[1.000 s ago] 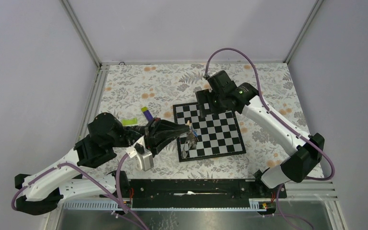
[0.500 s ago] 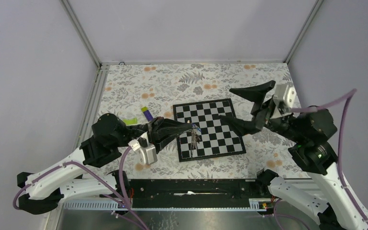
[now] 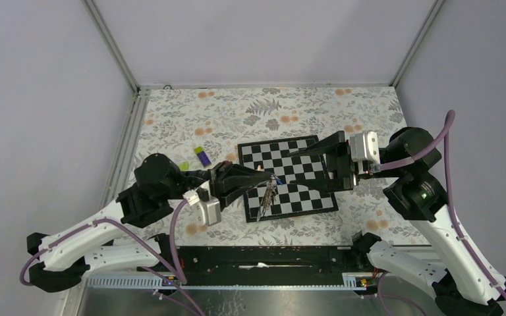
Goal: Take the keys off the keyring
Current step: Pick up the key from the keyring.
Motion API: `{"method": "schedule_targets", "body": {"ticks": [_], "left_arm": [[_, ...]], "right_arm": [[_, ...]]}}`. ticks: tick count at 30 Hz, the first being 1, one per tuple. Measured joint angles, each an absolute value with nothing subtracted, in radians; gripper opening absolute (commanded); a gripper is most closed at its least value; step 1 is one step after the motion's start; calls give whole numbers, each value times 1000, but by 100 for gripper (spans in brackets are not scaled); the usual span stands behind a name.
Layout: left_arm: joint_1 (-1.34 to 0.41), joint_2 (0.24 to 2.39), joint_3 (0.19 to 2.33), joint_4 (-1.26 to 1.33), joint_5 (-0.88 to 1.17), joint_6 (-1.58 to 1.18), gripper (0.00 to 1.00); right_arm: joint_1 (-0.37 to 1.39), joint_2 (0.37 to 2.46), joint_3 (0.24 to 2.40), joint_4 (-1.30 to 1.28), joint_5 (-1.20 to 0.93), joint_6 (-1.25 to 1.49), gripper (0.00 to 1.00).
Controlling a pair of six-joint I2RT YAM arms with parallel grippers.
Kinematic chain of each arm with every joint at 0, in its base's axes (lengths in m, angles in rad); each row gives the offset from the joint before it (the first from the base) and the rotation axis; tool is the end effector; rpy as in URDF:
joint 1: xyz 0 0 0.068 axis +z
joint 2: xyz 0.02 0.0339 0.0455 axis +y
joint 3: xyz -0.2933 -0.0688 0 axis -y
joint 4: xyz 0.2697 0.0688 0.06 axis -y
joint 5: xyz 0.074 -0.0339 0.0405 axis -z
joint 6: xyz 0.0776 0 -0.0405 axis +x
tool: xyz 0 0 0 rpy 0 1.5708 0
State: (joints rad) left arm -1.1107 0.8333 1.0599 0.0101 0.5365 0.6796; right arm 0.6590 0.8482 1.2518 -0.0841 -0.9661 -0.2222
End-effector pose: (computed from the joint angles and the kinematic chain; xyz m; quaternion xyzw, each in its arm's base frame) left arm 0.0572 -0.2048 0.4826 0.5957 0.2106 -0.3222 0.7050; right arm 0.0895 0.1501 0.5317 -0.5617 0.3085 0.4211 0.6418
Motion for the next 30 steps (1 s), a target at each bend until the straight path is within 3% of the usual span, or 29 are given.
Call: {"method": "schedule_targets", "body": {"ticks": [7, 16, 20, 23, 30], "left_arm": [[-1111, 892, 1066, 10, 539, 678, 0], [-1111, 907, 1068, 31, 533, 662, 0], [-1111, 912, 1076, 39, 526, 654, 0], [-1111, 913, 1081, 47, 524, 653, 0], [-1111, 918, 1082, 48, 519, 645, 0]], "right_arm": [[664, 872, 1252, -86, -985, -274, 58], [697, 910, 1273, -179, -969, -342, 46], [709, 910, 1280, -210, -961, -365, 29], [713, 910, 1280, -221, -958, -371, 27], [714, 898, 1279, -221, -942, -362, 3]]}}
